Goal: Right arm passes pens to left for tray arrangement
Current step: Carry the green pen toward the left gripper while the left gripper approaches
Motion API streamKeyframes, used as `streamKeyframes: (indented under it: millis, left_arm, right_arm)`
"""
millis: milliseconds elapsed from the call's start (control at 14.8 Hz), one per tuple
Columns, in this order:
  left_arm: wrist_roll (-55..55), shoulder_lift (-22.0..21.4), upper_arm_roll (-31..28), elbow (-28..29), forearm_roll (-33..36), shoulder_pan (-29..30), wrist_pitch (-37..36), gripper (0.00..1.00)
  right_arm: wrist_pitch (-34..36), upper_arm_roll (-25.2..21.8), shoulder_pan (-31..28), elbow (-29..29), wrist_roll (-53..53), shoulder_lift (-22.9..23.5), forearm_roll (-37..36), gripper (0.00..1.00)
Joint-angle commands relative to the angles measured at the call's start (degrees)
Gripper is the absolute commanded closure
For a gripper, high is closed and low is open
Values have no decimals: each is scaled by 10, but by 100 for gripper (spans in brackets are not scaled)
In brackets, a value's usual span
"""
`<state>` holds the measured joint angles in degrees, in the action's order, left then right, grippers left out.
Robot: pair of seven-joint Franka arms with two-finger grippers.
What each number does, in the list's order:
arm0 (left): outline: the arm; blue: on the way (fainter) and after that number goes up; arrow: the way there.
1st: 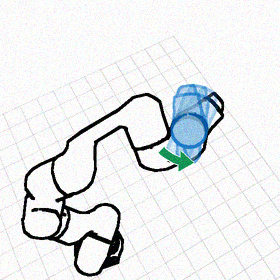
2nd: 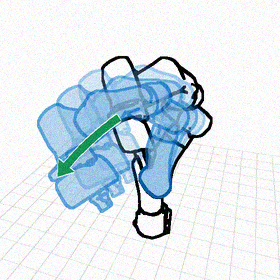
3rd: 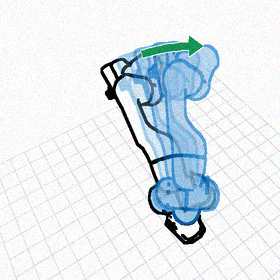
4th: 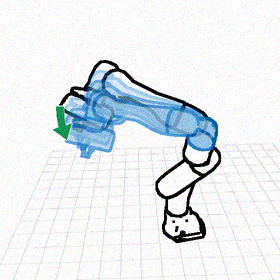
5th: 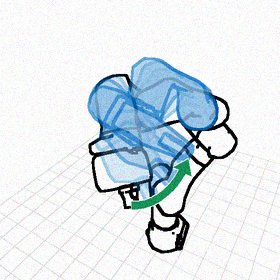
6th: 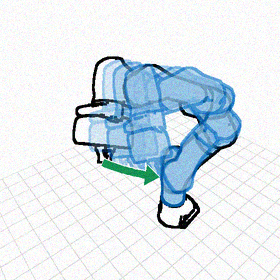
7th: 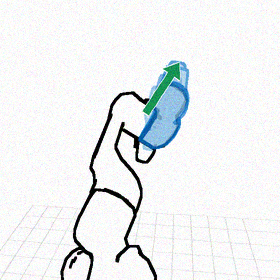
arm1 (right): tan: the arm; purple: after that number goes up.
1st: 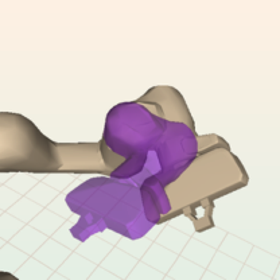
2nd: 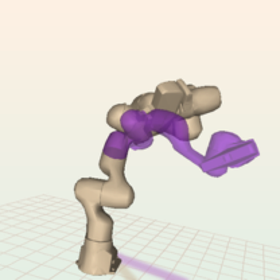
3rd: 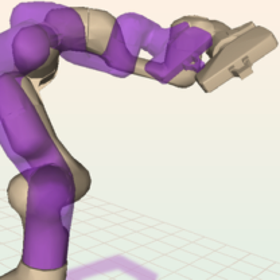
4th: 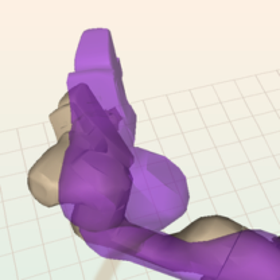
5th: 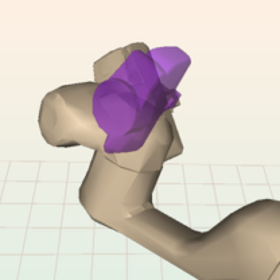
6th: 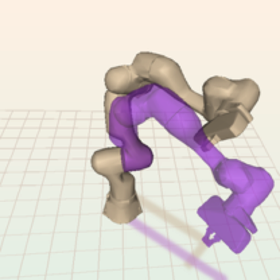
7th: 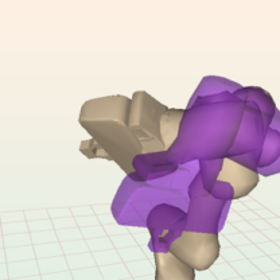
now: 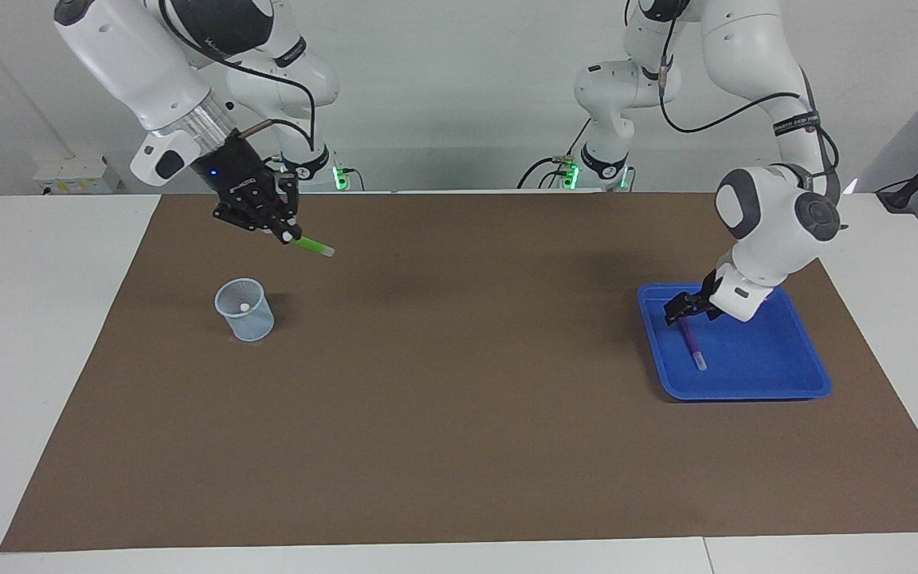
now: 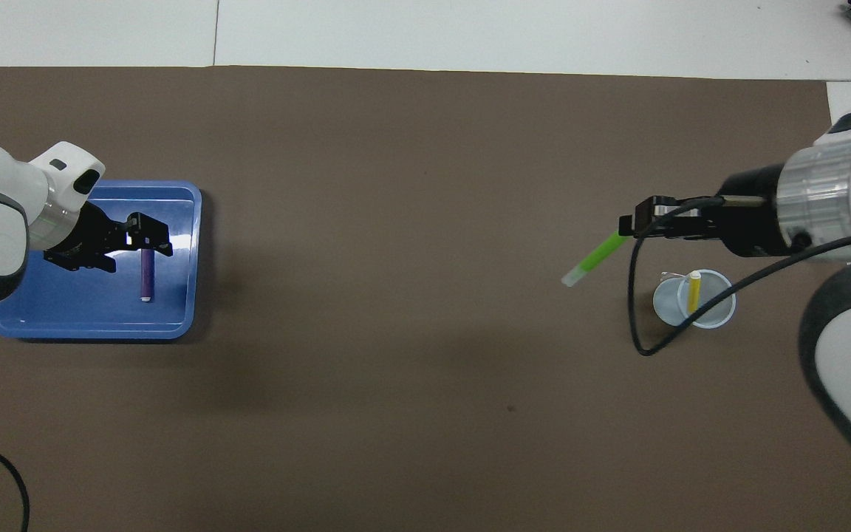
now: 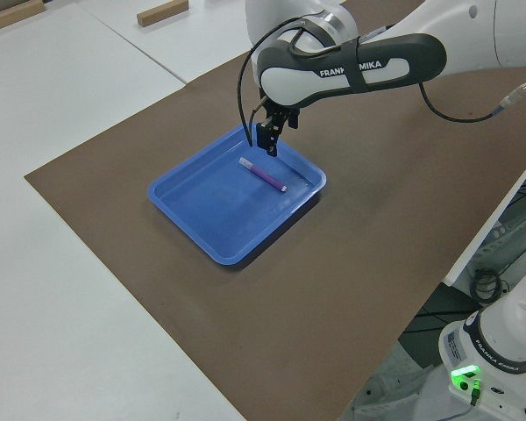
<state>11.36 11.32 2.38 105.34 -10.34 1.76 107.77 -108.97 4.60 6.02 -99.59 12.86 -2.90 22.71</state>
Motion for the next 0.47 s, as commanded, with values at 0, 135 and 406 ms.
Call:
streamKeyframes:
  millis: [0, 135, 406]
  left_arm:
    - [184, -28, 17, -18, -34, -21, -52, 0]
    - [326, -44, 25, -15, -81, -37, -52, 0]
    - [548, -65, 28, -15, -190, -61, -42, 0]
  right_arm:
    - [-70, 1, 61, -20, 142, -2, 14, 100]
    - [-130, 0, 101, -45, 225, -9, 14, 100]
    - [-235, 0, 173, -82, 324, -14, 14, 100]
